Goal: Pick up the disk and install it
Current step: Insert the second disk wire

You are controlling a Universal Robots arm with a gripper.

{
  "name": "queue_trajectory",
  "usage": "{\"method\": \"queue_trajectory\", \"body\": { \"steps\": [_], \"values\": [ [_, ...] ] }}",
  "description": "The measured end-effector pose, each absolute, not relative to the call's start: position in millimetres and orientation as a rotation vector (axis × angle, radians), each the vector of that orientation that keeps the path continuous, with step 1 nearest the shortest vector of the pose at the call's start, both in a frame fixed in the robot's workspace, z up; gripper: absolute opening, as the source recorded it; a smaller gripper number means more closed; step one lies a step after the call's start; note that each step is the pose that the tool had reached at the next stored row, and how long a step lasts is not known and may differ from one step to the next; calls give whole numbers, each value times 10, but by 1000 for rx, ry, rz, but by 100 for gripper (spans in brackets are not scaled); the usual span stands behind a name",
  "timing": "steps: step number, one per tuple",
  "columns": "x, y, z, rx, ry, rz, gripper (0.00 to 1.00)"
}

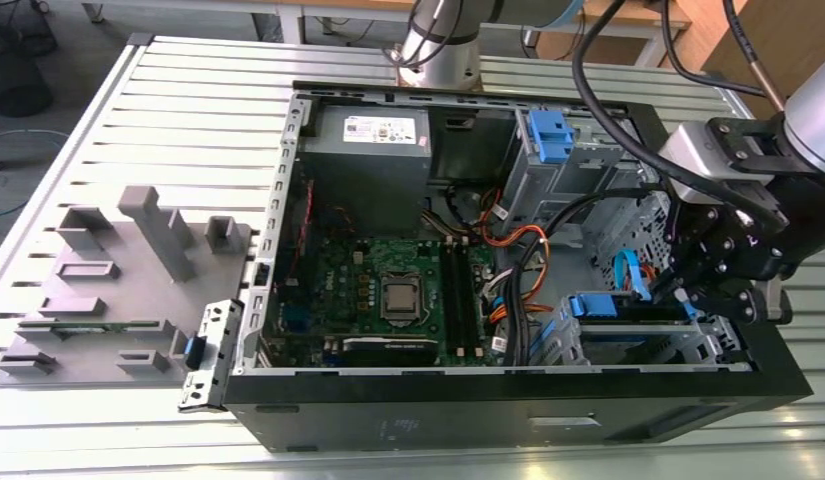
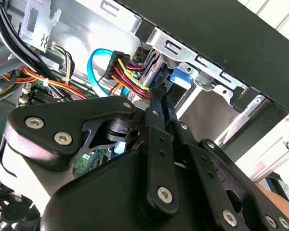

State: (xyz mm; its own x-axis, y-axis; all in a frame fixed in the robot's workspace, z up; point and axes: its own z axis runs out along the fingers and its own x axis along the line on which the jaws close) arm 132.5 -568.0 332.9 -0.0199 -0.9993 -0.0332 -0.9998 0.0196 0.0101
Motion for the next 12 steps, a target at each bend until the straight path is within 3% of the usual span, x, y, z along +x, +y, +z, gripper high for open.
{"method": "queue_trajectory", "body": {
  "steps": [12],
  "values": [
    [1325, -5680, 3291, -2187, 2231, 48, 16]
  ]
}}
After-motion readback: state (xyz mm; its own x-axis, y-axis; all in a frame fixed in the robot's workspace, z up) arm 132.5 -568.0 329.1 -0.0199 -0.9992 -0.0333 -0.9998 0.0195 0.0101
